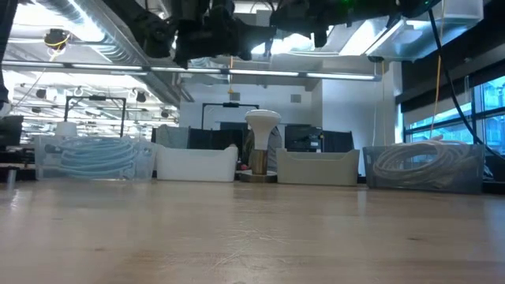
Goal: Pick & Place USB Port
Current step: Put the black USB cable into the gray bin
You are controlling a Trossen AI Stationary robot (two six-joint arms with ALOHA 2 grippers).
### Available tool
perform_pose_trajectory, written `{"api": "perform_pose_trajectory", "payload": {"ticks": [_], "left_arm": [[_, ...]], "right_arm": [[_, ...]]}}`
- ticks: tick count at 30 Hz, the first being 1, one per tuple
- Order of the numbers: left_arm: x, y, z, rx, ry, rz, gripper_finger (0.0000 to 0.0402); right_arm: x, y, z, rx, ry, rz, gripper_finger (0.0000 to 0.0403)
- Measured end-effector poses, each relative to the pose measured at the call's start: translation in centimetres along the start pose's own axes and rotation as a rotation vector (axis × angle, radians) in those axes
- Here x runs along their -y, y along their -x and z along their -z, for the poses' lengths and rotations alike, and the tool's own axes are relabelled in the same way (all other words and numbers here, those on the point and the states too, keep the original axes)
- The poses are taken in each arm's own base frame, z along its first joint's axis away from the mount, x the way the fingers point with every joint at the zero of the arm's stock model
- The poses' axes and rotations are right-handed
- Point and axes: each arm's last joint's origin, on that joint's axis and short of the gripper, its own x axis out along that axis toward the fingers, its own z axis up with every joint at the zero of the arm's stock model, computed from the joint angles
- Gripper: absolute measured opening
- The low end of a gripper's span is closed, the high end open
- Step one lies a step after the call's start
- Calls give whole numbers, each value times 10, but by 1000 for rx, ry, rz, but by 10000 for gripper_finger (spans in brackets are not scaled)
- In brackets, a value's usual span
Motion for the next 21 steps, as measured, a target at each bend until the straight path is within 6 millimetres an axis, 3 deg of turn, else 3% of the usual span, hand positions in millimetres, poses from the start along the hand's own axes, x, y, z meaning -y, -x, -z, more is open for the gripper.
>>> {"api": "perform_pose_trajectory", "payload": {"ticks": [7, 12, 16, 21], "left_arm": [[-2, -14, 3, 9, 12, 54, 15], [-1, -14, 4, 1, 22, 68, 14], [0, -13, 4, -9, 40, 79, 18], [0, -13, 5, -11, 76, 85, 55]], "right_arm": [[0, 0, 0, 0, -3, -2, 145], [0, 0, 0, -1, -14, -7, 31], [0, 0, 1, -4, -22, -7, 30], [0, 0, 0, -8, -28, -2, 30]]}}
